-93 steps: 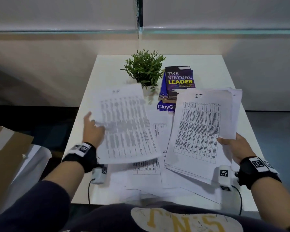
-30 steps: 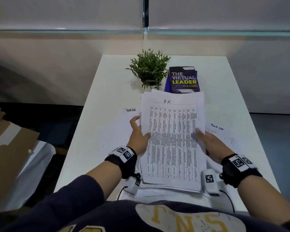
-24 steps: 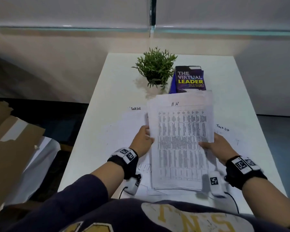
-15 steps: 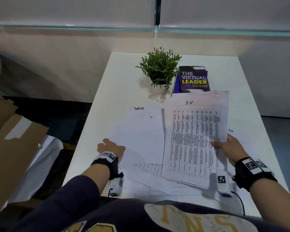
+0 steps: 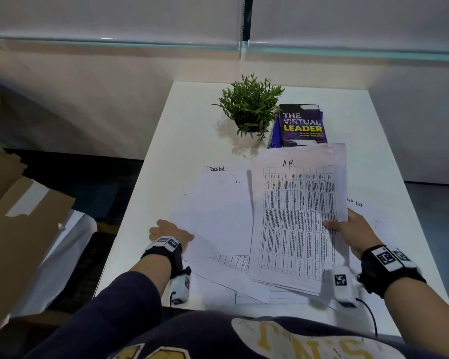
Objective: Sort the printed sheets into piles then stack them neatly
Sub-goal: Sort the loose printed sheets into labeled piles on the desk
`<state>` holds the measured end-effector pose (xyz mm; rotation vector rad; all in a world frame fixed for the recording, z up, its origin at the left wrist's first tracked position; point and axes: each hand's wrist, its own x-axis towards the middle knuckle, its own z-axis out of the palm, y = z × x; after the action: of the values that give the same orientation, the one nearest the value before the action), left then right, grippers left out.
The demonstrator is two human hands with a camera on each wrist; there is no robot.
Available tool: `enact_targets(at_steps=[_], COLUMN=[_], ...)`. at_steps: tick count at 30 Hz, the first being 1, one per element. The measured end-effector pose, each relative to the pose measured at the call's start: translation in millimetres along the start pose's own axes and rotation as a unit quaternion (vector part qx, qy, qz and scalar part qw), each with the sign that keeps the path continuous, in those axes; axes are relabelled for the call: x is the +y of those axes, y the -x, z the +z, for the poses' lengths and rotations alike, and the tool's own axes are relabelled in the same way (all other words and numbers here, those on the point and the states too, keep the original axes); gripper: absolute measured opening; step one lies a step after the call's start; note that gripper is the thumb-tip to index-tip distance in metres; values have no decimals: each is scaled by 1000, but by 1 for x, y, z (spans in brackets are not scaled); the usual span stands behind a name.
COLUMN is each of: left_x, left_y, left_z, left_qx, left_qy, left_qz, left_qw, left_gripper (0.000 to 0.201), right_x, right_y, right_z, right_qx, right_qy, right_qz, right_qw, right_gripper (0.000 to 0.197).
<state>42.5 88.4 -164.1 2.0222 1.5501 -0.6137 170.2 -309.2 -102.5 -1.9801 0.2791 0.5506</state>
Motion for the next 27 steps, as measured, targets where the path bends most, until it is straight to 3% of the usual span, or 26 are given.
enact_targets(at_steps=[10, 14, 16, 21, 27], left_x=[9, 12, 16, 23, 22], left_y=[4, 15, 16, 22, 27], left_z=[10, 3, 1, 0, -9], left_qx=[-15, -10, -6, -8, -4], left_qy=[138, 206, 196, 150, 134], left_qz=[69, 93, 108, 178, 188], left_qw=[988, 974, 975, 972, 973], left_gripper=[60, 79, 78, 23, 18], right_x=[2, 2, 2, 0, -2], right_y=[2, 1, 1, 1, 3], right_z=[-3, -4, -3, -3, -8], right_qx=[7, 12, 13, 14, 13], right_qy=[-8, -9, -9, -8, -13], right_qz=[-10, -10, -10, -13, -13], right_qw=[1000, 1000, 1000, 1000, 1000], right_gripper=[38, 35, 35, 34, 31])
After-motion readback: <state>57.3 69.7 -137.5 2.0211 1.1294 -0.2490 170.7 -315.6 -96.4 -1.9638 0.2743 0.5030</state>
